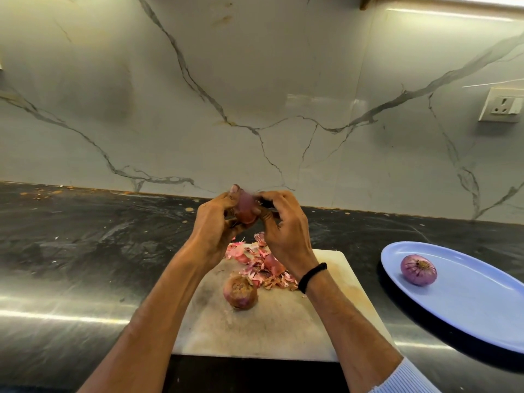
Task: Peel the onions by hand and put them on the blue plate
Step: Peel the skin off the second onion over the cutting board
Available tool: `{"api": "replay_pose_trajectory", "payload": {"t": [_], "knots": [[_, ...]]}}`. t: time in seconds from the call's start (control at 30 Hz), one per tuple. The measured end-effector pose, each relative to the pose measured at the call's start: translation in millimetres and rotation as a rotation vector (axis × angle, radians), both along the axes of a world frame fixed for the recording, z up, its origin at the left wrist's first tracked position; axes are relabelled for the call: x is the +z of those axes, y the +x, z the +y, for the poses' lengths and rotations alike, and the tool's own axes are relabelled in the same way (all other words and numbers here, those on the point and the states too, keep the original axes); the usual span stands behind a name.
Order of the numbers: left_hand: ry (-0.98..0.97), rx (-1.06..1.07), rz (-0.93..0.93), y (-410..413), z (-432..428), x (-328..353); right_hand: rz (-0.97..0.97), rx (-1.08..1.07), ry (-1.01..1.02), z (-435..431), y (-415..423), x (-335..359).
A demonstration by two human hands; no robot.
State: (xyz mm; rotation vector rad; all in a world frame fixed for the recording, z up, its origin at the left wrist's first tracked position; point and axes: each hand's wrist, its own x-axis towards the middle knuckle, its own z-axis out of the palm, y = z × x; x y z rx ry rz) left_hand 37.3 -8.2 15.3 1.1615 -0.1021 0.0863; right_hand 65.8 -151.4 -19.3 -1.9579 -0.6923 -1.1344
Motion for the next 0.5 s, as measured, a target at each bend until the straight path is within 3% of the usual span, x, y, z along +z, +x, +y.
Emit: {"api": "replay_pose_trajectory", "payload": {"t": [0.27, 0.5], "knots": [[-0.035, -0.005, 0.012, -0.1, -2.1, 1.3, -0.066, -0.052, 0.016, 2.9, -2.0, 0.8], [-0.081, 0.080, 0.036, 7.5, 5.2, -0.5, -0.015, -0.023, -0.021, 3.7, -3.0, -1.9]]}}
